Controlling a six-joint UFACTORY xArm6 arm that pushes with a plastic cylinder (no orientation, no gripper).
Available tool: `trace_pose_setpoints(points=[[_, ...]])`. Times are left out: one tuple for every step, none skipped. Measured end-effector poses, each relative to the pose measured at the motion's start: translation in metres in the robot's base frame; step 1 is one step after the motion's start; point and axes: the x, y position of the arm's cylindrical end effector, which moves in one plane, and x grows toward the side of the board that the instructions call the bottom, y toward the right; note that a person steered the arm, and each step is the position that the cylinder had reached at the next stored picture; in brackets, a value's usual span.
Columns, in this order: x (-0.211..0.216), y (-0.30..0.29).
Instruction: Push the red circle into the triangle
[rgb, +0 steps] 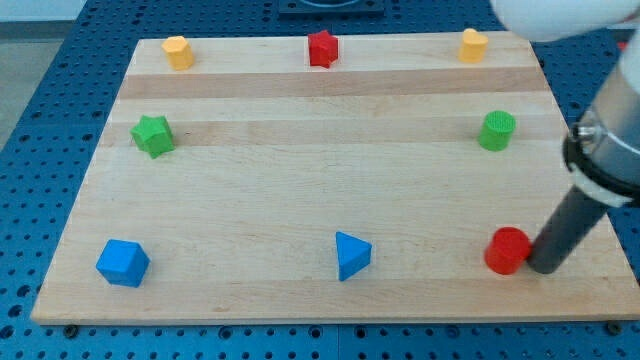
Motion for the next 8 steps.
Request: trace_pose_setpoints(points=[[-0.013,-0.012],[-0.035,-0.013],[-0.030,-0.037],[-0.022,-0.037],[-0.013,-0.035],[0.004,-0.030],[0.005,-0.043],[0.005,-0.071]])
